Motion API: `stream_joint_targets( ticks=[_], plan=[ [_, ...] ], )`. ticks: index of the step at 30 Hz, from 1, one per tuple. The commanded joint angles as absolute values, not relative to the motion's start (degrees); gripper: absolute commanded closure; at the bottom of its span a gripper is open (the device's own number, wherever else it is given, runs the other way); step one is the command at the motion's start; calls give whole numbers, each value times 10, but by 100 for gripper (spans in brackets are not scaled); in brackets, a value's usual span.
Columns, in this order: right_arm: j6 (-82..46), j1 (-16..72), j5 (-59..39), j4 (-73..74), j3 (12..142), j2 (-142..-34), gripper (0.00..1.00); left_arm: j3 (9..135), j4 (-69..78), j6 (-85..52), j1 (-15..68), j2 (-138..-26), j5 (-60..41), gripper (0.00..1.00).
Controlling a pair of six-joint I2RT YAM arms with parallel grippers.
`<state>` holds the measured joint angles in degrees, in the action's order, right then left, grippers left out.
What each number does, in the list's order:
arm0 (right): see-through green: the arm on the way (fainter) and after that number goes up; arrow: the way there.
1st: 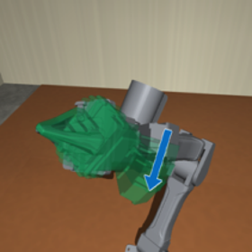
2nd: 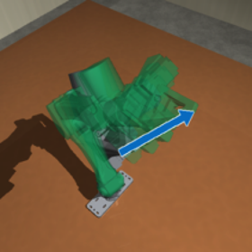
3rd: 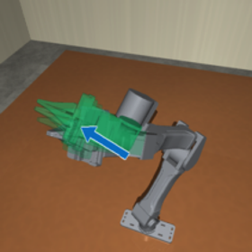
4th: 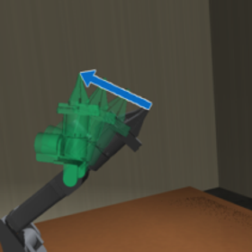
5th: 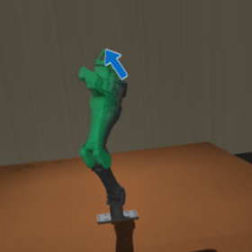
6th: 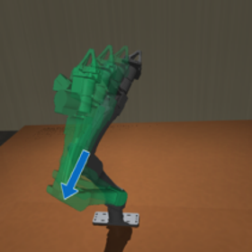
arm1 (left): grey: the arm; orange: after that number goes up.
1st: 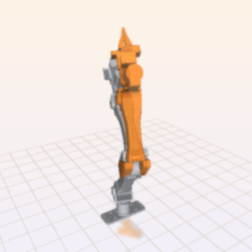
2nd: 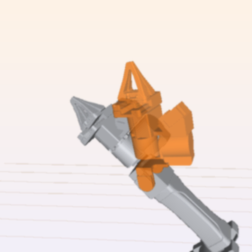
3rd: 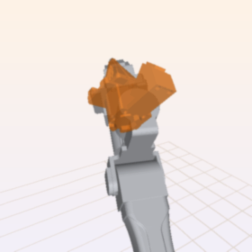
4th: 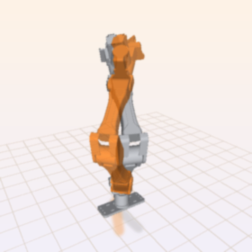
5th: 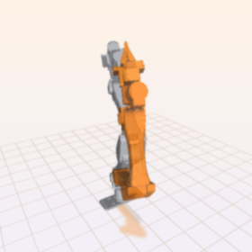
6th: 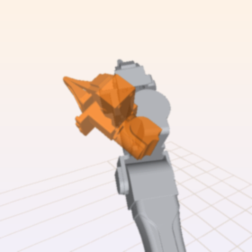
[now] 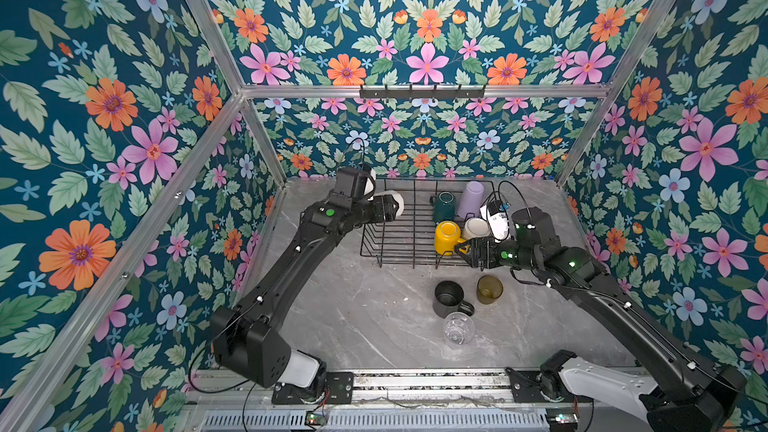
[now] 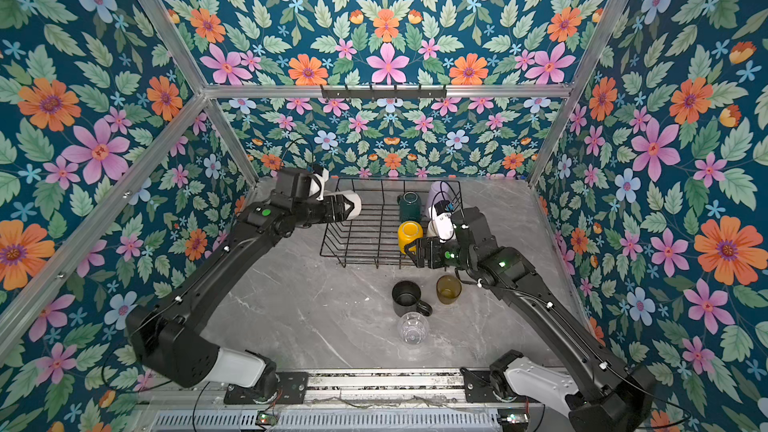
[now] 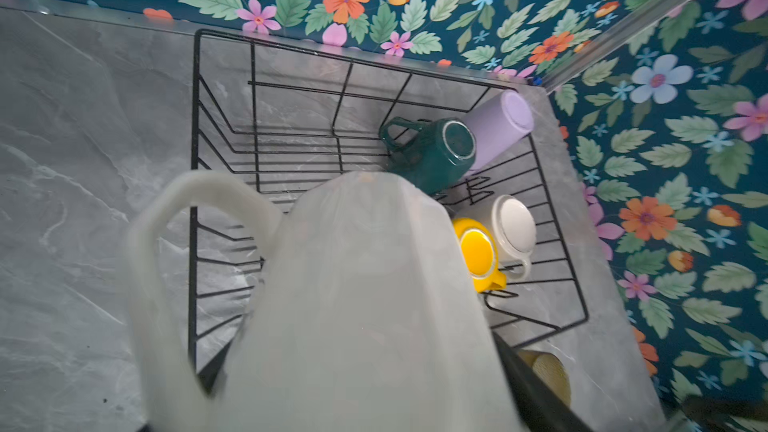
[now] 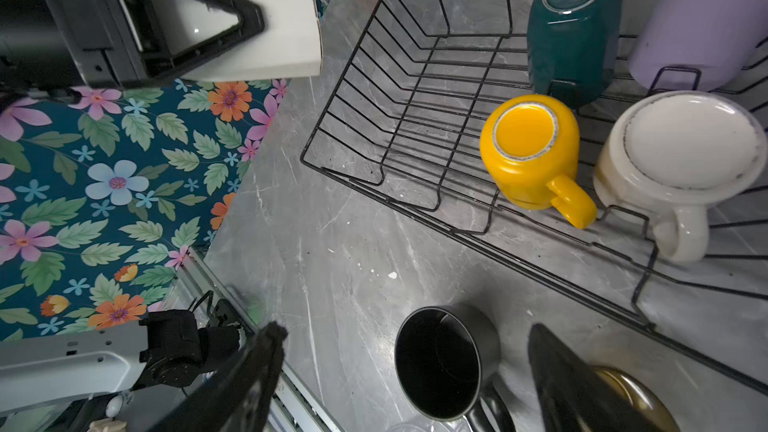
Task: Load the cups into the dish rack
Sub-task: 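Open the right gripper and carry the white mug over the rack with the left, then lower the white mug upside down into the rack's far corner with the left gripper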
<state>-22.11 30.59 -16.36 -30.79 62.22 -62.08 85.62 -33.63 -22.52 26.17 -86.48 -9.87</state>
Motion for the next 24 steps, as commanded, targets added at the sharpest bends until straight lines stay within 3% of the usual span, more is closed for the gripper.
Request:
stream_joint_targets(
  ticks=[1, 11, 24],
  plan=[
    [-212, 306, -161, -316, 616, -620, 9, 908, -358, -200, 267, -912, -42, 100],
    [-219, 306, -185, -308, 579, -606, 9, 1087, -449, -173, 290, -1111, 60, 100],
    [-227, 307, -205, -307, 523, -547, 6, 1236, -477, -164, 294, -1263, 114, 100]
  ],
)
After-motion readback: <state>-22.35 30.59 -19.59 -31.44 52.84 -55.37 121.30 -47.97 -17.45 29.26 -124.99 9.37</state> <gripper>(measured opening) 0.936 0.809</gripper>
